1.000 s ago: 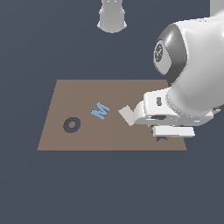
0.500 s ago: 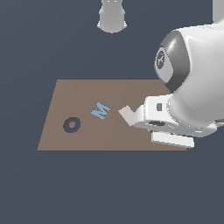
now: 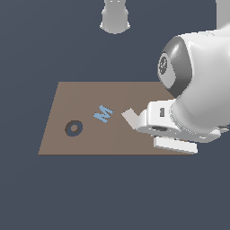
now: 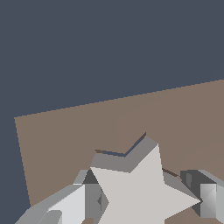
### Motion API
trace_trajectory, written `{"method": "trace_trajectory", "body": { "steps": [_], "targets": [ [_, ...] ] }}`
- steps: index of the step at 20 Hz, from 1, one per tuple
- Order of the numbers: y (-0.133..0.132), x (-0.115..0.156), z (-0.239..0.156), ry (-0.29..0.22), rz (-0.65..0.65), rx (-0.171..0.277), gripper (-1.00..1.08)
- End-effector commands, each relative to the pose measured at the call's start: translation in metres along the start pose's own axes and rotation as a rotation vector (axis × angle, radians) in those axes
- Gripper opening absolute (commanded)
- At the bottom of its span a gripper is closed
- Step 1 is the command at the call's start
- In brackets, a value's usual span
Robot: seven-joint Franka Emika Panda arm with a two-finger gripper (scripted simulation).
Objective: Insert a designated object into the corresponding slot on a board.
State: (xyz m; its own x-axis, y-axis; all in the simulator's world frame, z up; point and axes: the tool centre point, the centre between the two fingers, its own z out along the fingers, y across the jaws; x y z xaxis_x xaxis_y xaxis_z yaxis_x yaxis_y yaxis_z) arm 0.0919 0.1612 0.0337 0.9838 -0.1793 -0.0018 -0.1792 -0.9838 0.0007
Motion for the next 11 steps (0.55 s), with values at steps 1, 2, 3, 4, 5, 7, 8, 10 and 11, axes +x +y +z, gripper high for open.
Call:
{"method": "trace_trajectory", "body": {
  "steps": [1,2,3,4,5,7,8,10,11],
  "targets": [
    [0.0002,0.0003,0.003,0.0,0.001,0.001,-1.0],
    [0.0002,0.0003,0.003,0.0,0.001,0.001,1.0],
    [0.0002,0.0003,0.003,0.0,0.001,0.001,1.0],
    [0.0002,0.0003,0.003,0.0,0.001,0.001,1.0],
    [0.0002,0.0003,0.003,0.0,0.001,0.001,1.0],
    [0.0002,0.0003,0.003,0.0,0.001,0.001,1.0],
    [0.0002,0.0003,0.003,0.0,0.001,0.001,1.0],
    [0.0002,0.0003,0.003,0.0,0.001,0.001,1.0],
    [0.0002,0.0003,0.003,0.0,0.001,0.001,1.0]
  ]
}}
